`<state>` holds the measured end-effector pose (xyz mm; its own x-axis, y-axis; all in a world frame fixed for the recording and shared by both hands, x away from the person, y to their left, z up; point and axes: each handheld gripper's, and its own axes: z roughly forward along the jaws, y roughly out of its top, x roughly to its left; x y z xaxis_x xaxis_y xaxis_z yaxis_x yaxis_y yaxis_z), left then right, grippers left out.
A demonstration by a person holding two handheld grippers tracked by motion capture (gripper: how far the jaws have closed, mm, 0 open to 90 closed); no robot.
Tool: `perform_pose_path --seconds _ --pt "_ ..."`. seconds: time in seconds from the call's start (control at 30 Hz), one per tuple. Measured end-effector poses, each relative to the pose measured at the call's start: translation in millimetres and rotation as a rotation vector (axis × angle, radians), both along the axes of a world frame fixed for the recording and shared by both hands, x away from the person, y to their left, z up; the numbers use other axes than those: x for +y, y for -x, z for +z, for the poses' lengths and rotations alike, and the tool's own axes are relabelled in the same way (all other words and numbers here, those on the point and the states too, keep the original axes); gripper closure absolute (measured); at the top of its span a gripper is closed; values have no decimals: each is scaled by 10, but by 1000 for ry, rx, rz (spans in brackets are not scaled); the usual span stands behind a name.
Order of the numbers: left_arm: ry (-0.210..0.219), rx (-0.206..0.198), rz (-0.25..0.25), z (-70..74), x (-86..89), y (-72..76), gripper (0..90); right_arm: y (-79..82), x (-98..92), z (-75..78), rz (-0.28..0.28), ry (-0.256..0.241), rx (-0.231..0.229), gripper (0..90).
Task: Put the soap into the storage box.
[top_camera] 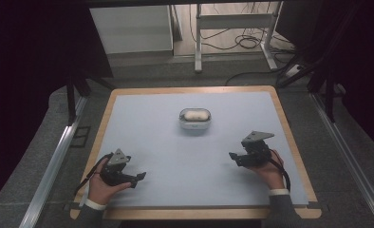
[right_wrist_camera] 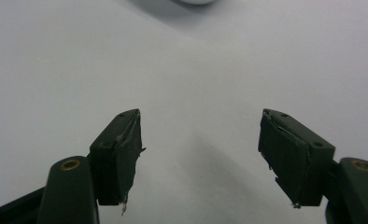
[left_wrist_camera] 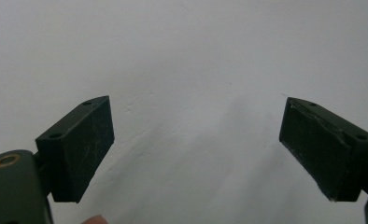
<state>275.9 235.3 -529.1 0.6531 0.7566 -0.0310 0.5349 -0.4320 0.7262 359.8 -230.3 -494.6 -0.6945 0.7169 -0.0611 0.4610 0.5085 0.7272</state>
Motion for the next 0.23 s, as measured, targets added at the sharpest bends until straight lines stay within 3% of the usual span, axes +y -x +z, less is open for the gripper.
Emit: perform_pose_path --seconds 0.23 --pt "-5 -2 -1 -3 -2 2 106 -24 68 -53 6 29 4 285"
